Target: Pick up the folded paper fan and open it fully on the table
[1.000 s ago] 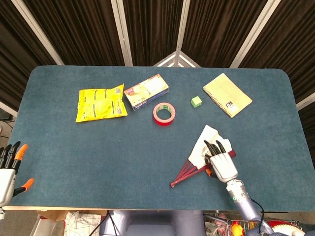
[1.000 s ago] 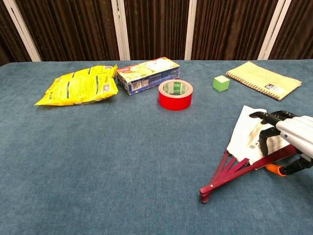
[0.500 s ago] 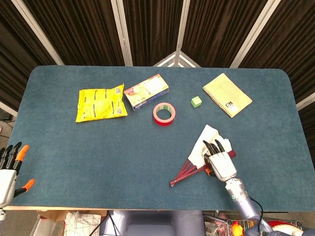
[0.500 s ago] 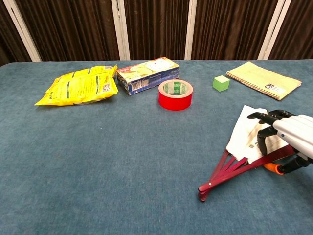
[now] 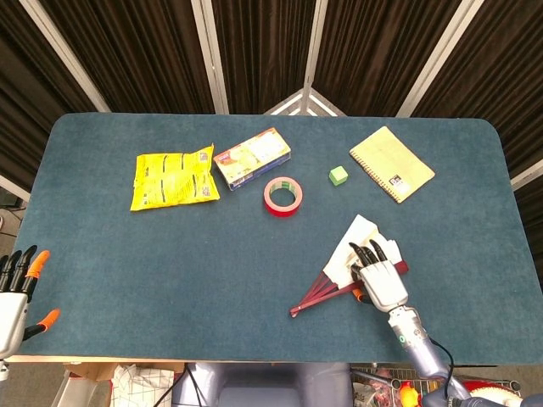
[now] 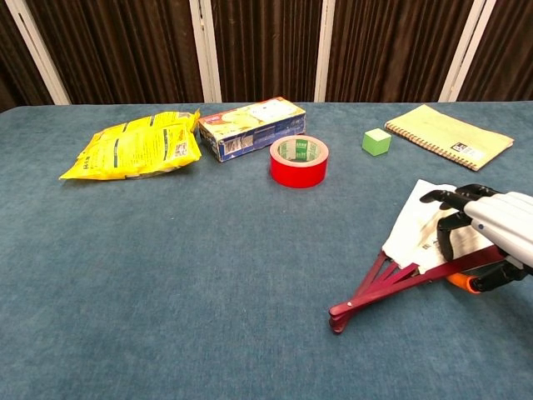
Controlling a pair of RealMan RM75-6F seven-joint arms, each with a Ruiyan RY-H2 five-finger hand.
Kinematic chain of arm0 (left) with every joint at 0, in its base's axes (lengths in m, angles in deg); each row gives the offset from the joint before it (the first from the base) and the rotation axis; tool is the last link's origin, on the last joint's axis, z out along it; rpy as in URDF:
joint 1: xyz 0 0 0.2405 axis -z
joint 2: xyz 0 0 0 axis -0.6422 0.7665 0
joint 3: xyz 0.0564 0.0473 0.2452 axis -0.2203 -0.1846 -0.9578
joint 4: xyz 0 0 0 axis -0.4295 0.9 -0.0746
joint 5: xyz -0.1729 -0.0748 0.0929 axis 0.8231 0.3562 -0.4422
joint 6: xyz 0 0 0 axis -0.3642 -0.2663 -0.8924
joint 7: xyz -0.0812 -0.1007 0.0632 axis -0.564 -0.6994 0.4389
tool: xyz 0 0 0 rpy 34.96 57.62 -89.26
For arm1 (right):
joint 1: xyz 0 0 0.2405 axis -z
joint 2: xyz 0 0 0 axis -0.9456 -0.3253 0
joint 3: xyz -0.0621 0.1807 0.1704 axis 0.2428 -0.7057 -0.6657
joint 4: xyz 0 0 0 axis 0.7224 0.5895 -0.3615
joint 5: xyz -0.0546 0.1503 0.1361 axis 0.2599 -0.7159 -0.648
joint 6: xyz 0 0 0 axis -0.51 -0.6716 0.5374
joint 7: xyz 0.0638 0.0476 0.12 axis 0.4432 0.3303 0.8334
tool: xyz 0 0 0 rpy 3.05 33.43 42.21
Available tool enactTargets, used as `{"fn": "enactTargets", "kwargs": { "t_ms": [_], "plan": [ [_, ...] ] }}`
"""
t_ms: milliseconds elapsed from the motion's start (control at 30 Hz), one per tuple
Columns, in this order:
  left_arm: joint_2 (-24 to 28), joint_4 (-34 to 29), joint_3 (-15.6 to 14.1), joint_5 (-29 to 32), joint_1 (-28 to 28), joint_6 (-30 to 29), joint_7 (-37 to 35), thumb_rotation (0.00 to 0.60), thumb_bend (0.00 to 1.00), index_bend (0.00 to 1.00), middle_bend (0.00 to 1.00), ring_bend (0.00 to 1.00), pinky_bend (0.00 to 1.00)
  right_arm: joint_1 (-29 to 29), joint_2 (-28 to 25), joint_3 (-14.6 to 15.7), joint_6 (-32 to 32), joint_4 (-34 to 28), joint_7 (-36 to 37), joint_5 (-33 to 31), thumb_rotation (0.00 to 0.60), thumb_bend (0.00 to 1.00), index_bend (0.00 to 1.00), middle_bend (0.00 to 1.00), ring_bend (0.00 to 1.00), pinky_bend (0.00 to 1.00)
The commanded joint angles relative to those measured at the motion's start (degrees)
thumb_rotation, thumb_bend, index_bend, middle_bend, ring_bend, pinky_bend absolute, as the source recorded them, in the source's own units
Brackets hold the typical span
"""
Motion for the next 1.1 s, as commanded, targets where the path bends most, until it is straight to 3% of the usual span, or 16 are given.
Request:
{"fn": "enactTargets", "kwargs": {
  "t_ms": [33,833,1100],
  "plan": [
    [0.01,0.02,-0.01,-0.04,0.03,0.04,0.01,0.600,0.13,0.04,0.00,0.00,0.00,-0.06,-0.09,-0.05,-0.22,0.01,0.29,0.09,0.600,0.39,0.64,0.15,0.19,0.10],
    [-0.30,-0.16,-0.36,-0.35,0.32,0.89,0.91,0.600,0.13,0.04,0.00,0.00,0.00,-1.59,-4.80,-0.87,-2.52,-1.93,4.83,1.79,0.600,0.42,0.77,0.18,0.22,0.13],
    [-0.49,-0.08,-0.40,-0.30,0.88,1.97,1.15,0.600,0.13,0.05,0.00,0.00,0.00,-2.52,-7.74,-2.26,-4.28,-5.64,7.81,2.51,0.600,0.42,0.78,0.18,0.22,0.13]
  ]
}}
